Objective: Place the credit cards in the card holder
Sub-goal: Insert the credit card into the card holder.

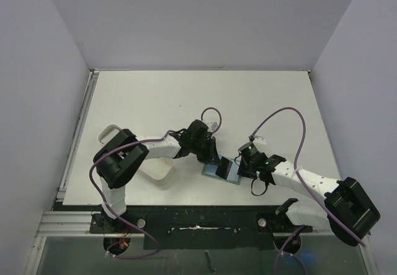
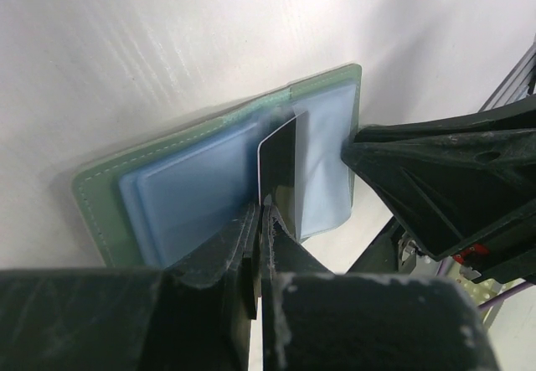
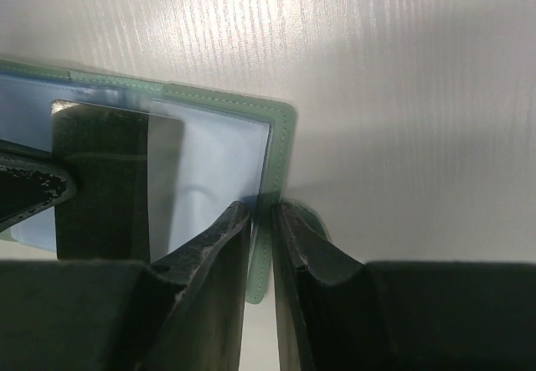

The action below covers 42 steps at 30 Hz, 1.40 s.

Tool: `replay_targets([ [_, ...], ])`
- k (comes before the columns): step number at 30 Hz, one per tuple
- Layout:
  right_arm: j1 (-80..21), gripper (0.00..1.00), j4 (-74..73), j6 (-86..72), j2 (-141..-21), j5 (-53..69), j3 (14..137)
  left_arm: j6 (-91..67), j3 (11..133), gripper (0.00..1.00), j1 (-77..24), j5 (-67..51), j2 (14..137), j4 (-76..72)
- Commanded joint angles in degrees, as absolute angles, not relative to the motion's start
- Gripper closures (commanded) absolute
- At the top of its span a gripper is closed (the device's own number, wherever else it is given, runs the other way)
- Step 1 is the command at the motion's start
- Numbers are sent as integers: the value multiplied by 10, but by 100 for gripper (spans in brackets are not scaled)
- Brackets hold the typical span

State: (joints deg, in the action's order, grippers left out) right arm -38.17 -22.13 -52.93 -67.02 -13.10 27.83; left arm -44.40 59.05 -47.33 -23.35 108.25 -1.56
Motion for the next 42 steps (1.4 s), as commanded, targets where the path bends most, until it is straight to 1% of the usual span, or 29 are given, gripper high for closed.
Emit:
replay_targets([
  [1, -380, 81, -194, -537, -679, -134, 270, -457, 602, 100, -482, -221, 1093, -42],
  [10, -380, 81, -191, -540, -675, -128, 271, -493, 585, 100, -484, -206, 1091, -81],
  [18, -381, 81, -200, -548, -654, -133, 263, -496, 568, 100, -486, -175, 1077, -85],
  [26, -386, 80, -195, -556, -656, -127, 261, -530, 546, 100, -502, -165, 1077, -132],
  [31, -387, 80, -204, -560, -645, -130, 266, -534, 541, 99, -505, -152, 1067, -131],
  [36, -386, 77, -225, -561, -621, -137, 274, -523, 542, 78, -507, -126, 1044, -109],
  [39, -384, 77, -226, -561, -608, -137, 273, -520, 541, 73, -509, -121, 1036, -105],
  [42, -382, 79, -221, -563, -609, -138, 269, -521, 542, 69, -514, -120, 1038, -106],
])
